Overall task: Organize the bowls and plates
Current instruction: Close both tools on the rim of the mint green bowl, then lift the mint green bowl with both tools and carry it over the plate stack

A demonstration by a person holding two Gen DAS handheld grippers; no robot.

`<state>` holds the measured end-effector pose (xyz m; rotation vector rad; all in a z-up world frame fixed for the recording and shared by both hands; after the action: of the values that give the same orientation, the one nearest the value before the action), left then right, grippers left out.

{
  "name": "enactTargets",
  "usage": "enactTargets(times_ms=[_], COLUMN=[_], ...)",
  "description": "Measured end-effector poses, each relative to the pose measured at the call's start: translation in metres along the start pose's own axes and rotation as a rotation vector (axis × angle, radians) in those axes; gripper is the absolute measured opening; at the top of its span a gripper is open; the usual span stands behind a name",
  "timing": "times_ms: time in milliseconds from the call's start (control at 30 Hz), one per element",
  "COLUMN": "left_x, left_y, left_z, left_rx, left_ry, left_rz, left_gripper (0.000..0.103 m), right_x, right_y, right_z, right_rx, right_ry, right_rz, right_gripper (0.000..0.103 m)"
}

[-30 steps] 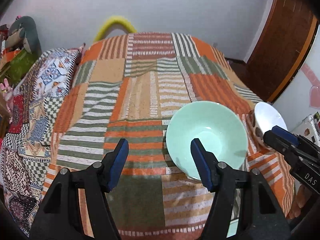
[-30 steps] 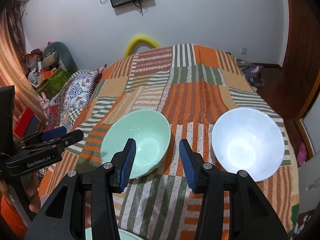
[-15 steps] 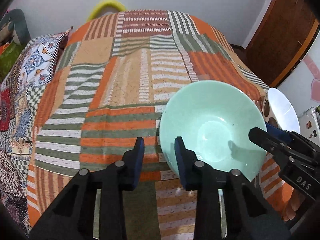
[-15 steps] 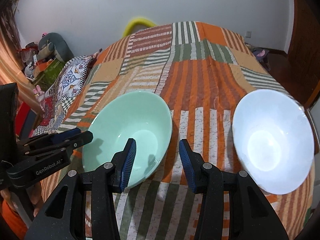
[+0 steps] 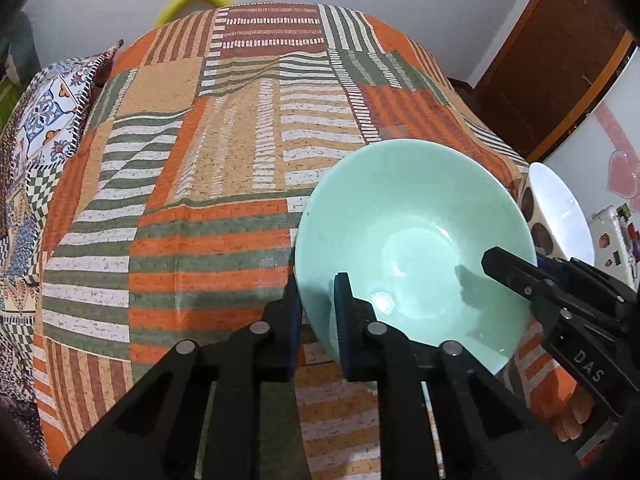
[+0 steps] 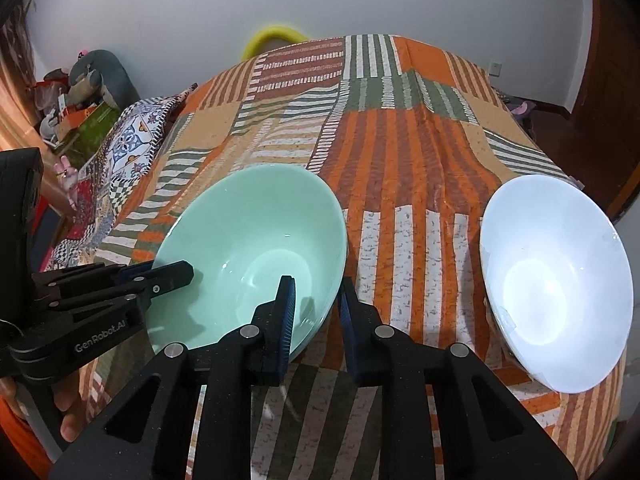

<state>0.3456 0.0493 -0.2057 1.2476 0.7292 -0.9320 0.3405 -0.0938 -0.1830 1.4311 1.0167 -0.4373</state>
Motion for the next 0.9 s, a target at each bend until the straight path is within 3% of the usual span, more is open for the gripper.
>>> enactTargets(times_ms=[333, 900], left_x=[-0.027, -0.132], left_y=[-0.013, -0.059], left_z=[0.003, 0.025], left_rx=[0.010, 0.044], left_ry=[-0.015, 0.024], left_rz=[0.019, 0.150], left_gripper=[0.015, 0.015], right_x=[-0.016, -0.082], right_y=[-0.006, -0.028], right_z=[-0.007, -0.033], right_rx=[0.014, -0.003], right_ry=[0.009, 0.059], right_rz=[0.006, 0.073], right_gripper=[0.018, 0.018])
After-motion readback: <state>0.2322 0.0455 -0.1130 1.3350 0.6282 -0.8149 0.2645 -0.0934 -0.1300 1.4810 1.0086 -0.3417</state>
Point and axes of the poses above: each gripper's, at about its wrist camera, not at the fingertips, and x roughly the way its jaws point, z to its right, y to its top, the point moved 2 cm from there along x, roughly the way its jaws point, and after that the axes turned 1 degree about y, right-handed, at the moved point
